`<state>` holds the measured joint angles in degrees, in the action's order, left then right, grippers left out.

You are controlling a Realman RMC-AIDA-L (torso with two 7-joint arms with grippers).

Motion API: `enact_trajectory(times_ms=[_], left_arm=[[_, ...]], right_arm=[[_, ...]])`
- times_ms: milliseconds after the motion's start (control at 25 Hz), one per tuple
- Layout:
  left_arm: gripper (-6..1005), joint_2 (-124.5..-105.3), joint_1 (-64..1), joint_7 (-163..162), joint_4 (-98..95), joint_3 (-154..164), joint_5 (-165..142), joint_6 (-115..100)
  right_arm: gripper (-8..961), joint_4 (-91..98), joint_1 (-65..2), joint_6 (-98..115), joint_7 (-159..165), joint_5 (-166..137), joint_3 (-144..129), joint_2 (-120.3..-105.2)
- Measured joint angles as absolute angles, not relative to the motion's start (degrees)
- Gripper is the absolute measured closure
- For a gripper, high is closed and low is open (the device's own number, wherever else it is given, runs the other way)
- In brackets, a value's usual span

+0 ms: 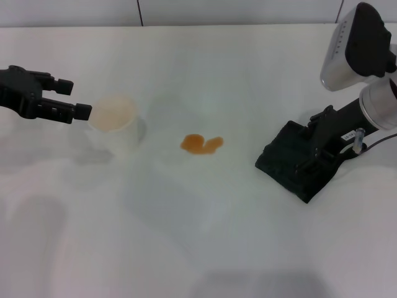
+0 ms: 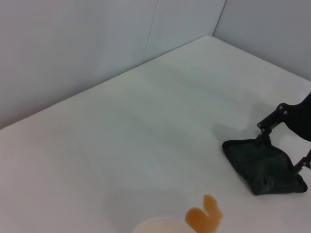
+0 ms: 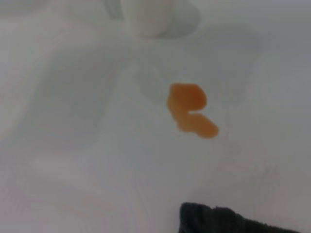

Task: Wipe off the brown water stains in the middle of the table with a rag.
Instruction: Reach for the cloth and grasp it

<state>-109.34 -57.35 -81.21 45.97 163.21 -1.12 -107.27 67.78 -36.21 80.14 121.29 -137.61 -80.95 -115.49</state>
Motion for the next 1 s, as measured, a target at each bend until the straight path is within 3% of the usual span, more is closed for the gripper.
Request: enact_trajectory(times_ms=[1000], left_arm=[[138, -110.04, -57.76, -81.21, 45.93, 163.21, -1.85, -106.58]], right_arm=[[234, 65.61, -35.52, 76.81, 121.32, -138.43, -83.32, -115.4]])
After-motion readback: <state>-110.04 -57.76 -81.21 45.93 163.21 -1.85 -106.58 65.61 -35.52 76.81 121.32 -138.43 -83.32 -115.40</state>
